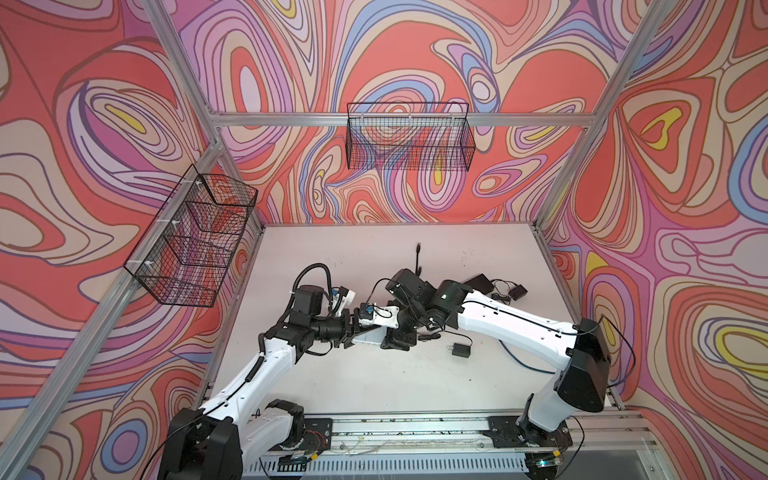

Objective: Insert the plug into the switch port

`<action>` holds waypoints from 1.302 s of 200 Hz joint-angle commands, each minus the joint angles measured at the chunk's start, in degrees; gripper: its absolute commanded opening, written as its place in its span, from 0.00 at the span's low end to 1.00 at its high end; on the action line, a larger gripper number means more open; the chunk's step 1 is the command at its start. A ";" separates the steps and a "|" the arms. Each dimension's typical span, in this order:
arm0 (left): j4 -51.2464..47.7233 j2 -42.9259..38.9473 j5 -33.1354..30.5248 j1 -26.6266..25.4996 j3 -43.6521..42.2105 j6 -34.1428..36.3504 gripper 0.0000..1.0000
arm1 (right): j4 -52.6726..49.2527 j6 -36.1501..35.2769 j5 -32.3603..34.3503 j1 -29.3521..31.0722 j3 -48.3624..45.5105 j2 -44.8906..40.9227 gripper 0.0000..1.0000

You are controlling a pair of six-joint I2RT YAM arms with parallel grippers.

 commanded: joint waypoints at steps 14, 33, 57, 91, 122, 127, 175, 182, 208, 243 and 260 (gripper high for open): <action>1.67 0.38 1.23 -0.43 1.77 -0.21 0.68 | -0.42 -1.20 -2.01 0.00 1.60 0.72 0.23; 1.68 0.65 1.42 -0.57 1.69 -0.21 0.66 | -0.84 -1.60 -1.91 0.00 1.88 1.13 0.23; 1.77 0.98 1.50 -0.83 1.77 -0.21 0.61 | -0.75 -2.00 -1.64 0.04 2.03 1.64 0.23; 1.36 1.02 1.81 -1.01 1.78 0.05 0.56 | -0.84 -2.97 -0.51 0.01 2.98 2.44 0.23; 1.11 1.06 2.23 -1.08 2.04 0.14 0.52 | -1.59 -3.96 0.12 -0.09 4.56 3.65 0.23; 1.01 1.09 2.23 -1.04 2.06 0.20 0.52 | -1.71 -4.09 0.31 -0.09 4.82 3.76 0.23; -0.25 1.35 2.67 -1.12 2.32 1.32 0.46 | -3.47 -5.87 0.84 -1.04 7.94 5.00 0.23; -0.25 1.34 2.79 -1.18 2.30 1.37 0.46 | -3.70 -6.16 0.75 -1.09 8.31 5.24 0.23; -0.07 1.27 3.14 -1.14 2.32 1.36 0.44 | -3.99 -6.57 1.12 -1.11 9.13 5.75 0.24; -0.66 1.08 3.31 -1.16 2.35 1.82 0.42 | -5.06 -7.54 1.08 -1.25 10.59 8.07 0.24; -1.15 1.57 3.38 -1.18 2.48 2.48 0.39 | -5.49 -7.94 0.53 -1.32 11.23 8.32 0.24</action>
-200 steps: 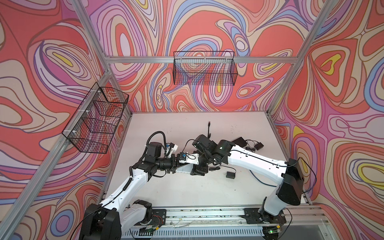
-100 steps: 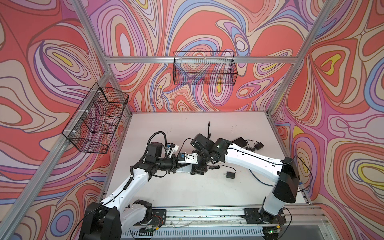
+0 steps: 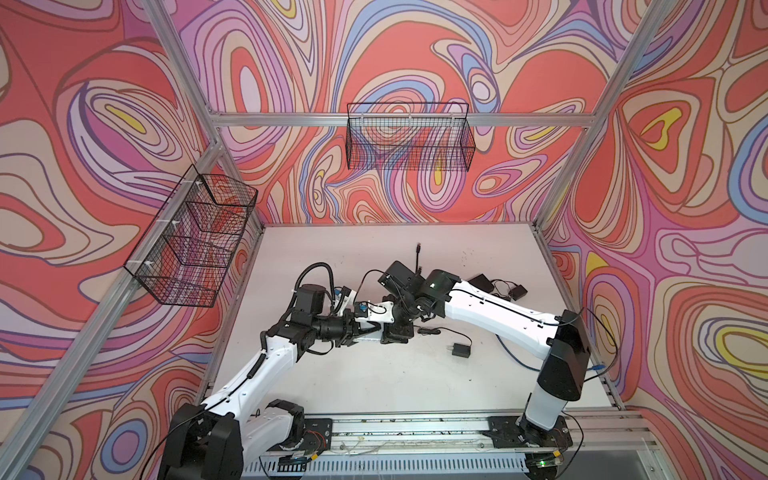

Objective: Insert the plug into the switch port

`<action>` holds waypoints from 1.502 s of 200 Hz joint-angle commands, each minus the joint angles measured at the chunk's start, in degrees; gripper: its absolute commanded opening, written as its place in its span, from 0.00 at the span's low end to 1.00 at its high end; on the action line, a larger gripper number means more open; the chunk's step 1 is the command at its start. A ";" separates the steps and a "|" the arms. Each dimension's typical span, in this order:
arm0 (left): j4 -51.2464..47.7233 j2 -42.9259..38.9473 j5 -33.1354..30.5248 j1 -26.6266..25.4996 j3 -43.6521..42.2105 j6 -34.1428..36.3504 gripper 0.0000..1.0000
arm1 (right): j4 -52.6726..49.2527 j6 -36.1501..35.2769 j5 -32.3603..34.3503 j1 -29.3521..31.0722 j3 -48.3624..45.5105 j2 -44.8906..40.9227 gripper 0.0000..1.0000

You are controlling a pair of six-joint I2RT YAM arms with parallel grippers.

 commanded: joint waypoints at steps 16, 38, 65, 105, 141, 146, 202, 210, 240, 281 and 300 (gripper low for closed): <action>-0.45 0.87 2.27 -0.54 1.83 1.62 0.34 | 1.70 -0.93 -0.55 -0.08 2.31 1.51 0.26; -0.51 1.28 2.33 -0.56 1.69 1.94 0.29 | 1.40 -1.46 -0.09 -0.08 2.35 1.69 0.31; -1.41 1.26 2.03 -0.54 1.65 2.50 0.24 | 1.15 -1.45 1.69 -0.42 2.95 2.09 0.56; -2.60 1.41 -0.09 -0.55 2.35 3.48 0.19 | 4.11 3.01 2.48 -3.15 0.68 -0.02 0.66; -3.57 1.96 -2.64 -0.56 2.27 2.81 0.14 | 11.25 10.60 0.36 -7.52 -9.44 -9.78 0.75; -3.51 2.07 -2.97 -0.49 2.11 2.49 0.14 | 12.84 11.73 -0.30 -8.06 -11.57 -11.66 0.76; 3.74 2.94 -4.36 -0.54 1.13 -1.45 0.13 | 27.94 26.78 1.75 -10.90 -29.83 -28.22 0.85; 4.61 3.00 -4.36 -0.53 1.03 -1.94 0.13 | 29.13 29.48 3.32 -11.47 -30.94 -29.28 0.85; 6.79 2.96 -5.77 -0.55 0.95 -3.39 0.12 | 30.40 43.41 17.36 -13.65 -30.09 -26.47 0.76; 5.76 2.14 -10.34 -0.53 3.36 -4.15 0.12 | 25.63 59.56 30.13 -16.83 -25.33 -17.55 0.66; 4.61 2.43 -12.20 -0.41 4.96 -4.05 0.12 | 24.51 61.79 31.48 -17.38 -21.63 -11.98 0.61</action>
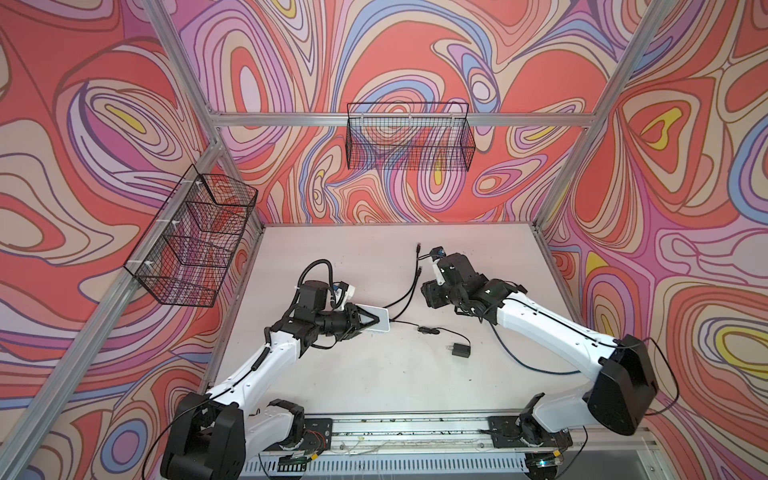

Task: Insert the plug into the switch port
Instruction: 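Open the right gripper and pull it back away from the router, then move the right gripper over the black ethernet cables on the table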

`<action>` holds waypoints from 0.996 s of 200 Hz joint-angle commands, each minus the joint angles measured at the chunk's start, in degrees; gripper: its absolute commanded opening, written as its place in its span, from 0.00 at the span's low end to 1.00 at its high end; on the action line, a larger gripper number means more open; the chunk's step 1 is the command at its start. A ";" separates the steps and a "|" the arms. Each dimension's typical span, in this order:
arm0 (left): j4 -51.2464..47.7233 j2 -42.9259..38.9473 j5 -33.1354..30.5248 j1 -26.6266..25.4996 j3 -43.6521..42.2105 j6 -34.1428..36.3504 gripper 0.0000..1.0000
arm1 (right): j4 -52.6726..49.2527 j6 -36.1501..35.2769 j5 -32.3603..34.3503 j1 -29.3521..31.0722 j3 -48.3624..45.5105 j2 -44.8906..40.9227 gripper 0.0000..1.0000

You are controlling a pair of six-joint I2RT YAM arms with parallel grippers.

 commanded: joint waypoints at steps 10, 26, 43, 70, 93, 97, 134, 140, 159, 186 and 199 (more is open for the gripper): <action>-0.51 0.21 -4.03 0.13 4.70 0.35 0.12 | -2.26 9.23 8.24 -0.77 7.23 8.27 0.60; -1.54 1.42 -4.91 0.29 6.47 0.93 0.12 | -3.95 9.59 9.45 -1.57 12.17 14.28 0.55; -1.48 2.84 -5.11 0.87 8.00 1.04 0.12 | -5.65 10.48 9.49 -2.93 17.54 21.14 0.47; -0.41 5.56 -3.73 3.24 10.40 0.99 0.12 | -5.94 11.95 7.80 -5.50 23.30 27.78 0.43; 0.50 8.30 -1.65 5.58 12.81 1.17 0.12 | -5.61 11.77 5.71 -7.59 26.41 30.31 0.43; 0.54 8.81 -1.38 5.85 13.34 1.23 0.12 | -6.06 11.55 5.61 -7.83 27.14 30.81 0.42; 1.55 13.53 0.66 7.60 17.62 1.95 0.12 | -10.33 9.08 3.17 -9.22 33.71 35.66 0.37; 1.19 13.86 0.85 8.25 18.10 2.35 0.11 | -9.83 8.85 2.89 -9.20 33.53 35.60 0.37; 1.75 14.69 1.83 9.90 19.02 2.45 0.12 | -9.29 8.67 2.52 -9.28 33.12 35.47 0.38; -0.48 15.63 2.10 10.49 21.17 4.16 0.12 | -10.25 8.69 1.35 -9.30 34.21 37.04 0.38; -1.30 15.72 2.00 10.91 21.72 4.75 0.12 | -10.47 9.01 0.97 -9.28 34.59 37.87 0.38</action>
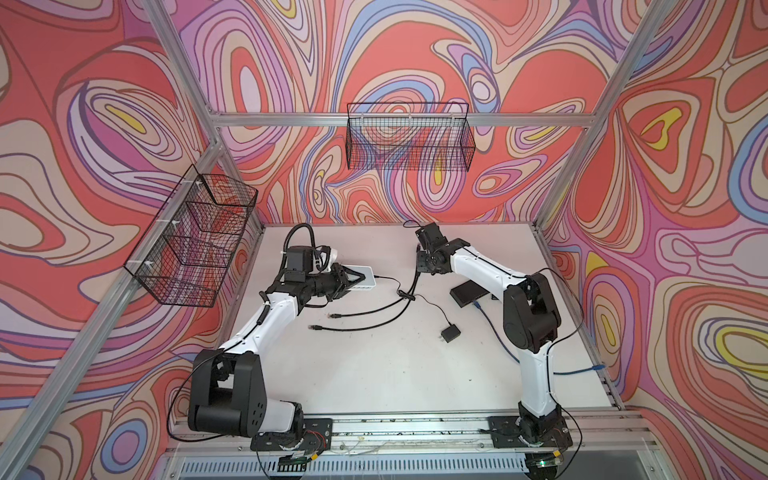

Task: Insert the plug into the switch port
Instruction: 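Move the right gripper over the black ethernet cables on the table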

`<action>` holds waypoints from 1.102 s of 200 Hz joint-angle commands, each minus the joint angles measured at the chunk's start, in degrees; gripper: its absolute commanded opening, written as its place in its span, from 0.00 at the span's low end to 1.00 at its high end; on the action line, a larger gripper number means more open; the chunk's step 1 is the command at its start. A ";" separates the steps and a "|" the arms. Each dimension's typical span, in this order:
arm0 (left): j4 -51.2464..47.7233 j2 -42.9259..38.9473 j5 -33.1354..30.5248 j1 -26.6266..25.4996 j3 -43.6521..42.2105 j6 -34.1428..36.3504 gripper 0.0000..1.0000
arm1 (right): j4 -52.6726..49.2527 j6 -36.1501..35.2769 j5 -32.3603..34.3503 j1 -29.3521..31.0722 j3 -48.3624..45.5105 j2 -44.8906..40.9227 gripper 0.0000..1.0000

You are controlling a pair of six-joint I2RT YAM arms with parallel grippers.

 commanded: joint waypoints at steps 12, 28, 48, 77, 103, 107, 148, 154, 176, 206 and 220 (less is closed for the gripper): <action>-1.19 -0.06 1.75 1.19 3.03 2.90 0.12 | -1.00 0.32 -1.55 0.09 1.04 2.44 0.38; -1.86 -0.39 2.23 2.01 3.39 3.22 0.12 | 0.29 0.62 -2.09 0.03 -0.31 1.91 0.38; -3.70 -0.95 2.01 2.56 4.26 4.12 0.12 | 2.21 -0.97 -3.40 0.05 -1.31 1.32 0.37; -5.65 -2.51 1.97 2.87 3.89 4.56 0.11 | 4.57 -8.92 -8.60 0.79 -1.76 0.88 0.37; -5.99 -6.02 1.48 2.84 0.66 4.32 0.12 | 4.12 -19.42 -10.75 3.85 -0.94 1.08 0.41; -7.58 -6.68 1.49 2.84 0.02 4.31 0.12 | 3.23 -20.95 -10.57 4.47 -0.37 1.29 0.41; -12.66 -15.31 -0.08 3.18 -6.33 4.62 0.12 | -0.15 -27.35 -10.78 7.02 3.37 2.76 0.44; -13.23 -16.65 -0.45 3.26 -7.34 4.29 0.11 | -0.25 -28.18 -12.14 7.01 3.63 2.98 0.44; -15.21 -21.89 -1.35 3.36 -10.74 2.85 0.12 | -0.63 -31.63 -15.66 7.77 4.63 3.60 0.44; -18.95 -26.78 -3.27 3.45 -14.09 1.73 0.12 | -3.96 -36.00 -18.69 10.06 7.19 5.39 0.44; -20.63 -28.72 -3.90 3.53 -15.41 0.86 0.12 | -6.08 -37.49 -19.30 11.02 8.47 6.29 0.44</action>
